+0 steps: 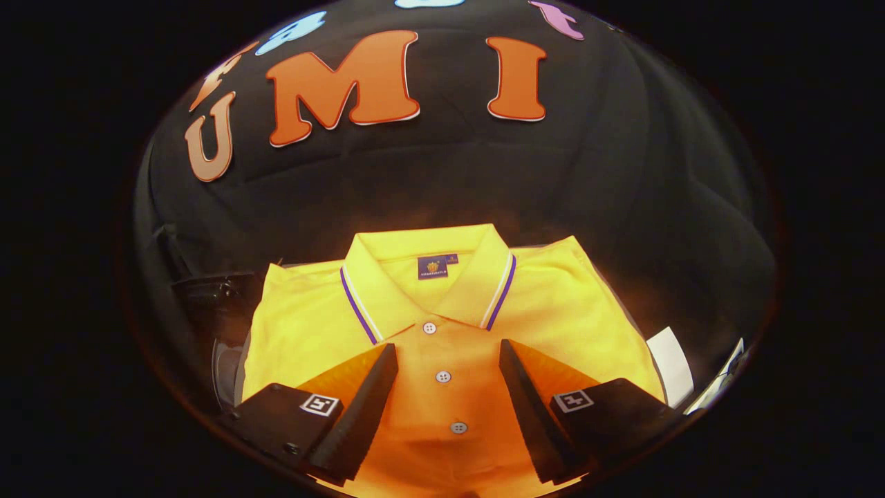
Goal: Put the clothes into the washing machine and then close the washing machine lid.
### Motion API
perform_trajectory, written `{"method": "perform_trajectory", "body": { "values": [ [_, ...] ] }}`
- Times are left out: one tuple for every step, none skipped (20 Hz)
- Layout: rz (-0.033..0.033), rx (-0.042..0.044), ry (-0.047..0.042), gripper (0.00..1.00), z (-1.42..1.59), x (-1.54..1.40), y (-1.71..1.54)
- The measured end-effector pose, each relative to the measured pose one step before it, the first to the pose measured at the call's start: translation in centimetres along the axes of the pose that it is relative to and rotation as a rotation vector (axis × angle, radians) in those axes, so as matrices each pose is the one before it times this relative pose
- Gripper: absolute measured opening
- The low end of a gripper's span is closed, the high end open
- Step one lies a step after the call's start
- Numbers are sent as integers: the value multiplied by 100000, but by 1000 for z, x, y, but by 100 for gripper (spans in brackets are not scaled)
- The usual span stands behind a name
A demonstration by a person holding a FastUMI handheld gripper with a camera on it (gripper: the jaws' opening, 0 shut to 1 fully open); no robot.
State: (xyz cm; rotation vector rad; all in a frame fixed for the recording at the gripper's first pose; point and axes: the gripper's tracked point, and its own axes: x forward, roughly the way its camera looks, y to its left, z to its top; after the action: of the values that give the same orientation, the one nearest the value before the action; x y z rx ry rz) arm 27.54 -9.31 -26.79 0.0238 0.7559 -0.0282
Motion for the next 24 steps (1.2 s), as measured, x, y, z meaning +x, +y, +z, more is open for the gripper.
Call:
{"method": "perform_trajectory", "body": {
  "values": [
    [81,-299,2515,98,-283,112,8],
    [458,-1247,533,96,42,-61,109],
    [478,-1485,1234,94,-62,117,25],
    [870,-465,585,92,14,-85,113],
    [1809,-546,617,91,106,7,156],
    [1802,-1243,1692,89,-191,-25,84],
    [601,-370,1199,86,112,-28,-68],
    [-246,273,1639,82,-43,6,-1],
    [654,-251,975,79,26,140,240],
    [712,-529,822,76,-91,-122,231],
    [-153,-573,-177,71,156,-39,-146],
    [-76,41,120,67,-73,-50,-82],
    [550,23,-204,67,121,-185,162],
    [-363,170,411,63,-129,322,23],
    [-438,-34,146,60,2,-71,20],
    [-5,-315,657,56,-37,46,61],
    [1305,-433,352,53,134,-31,469],
    [-435,-229,26,50,35,117,-168],
    [-186,-132,498,48,-23,134,-139],
    [-264,323,178,48,-65,-173,54],
    [-87,-49,292,48,40,55,107],
    [-247,111,460,48,-42,-42,-19],
    [-517,224,43,48,115,38,-2],
    [-477,116,852,48,-134,-37,-48]
  ]
}}
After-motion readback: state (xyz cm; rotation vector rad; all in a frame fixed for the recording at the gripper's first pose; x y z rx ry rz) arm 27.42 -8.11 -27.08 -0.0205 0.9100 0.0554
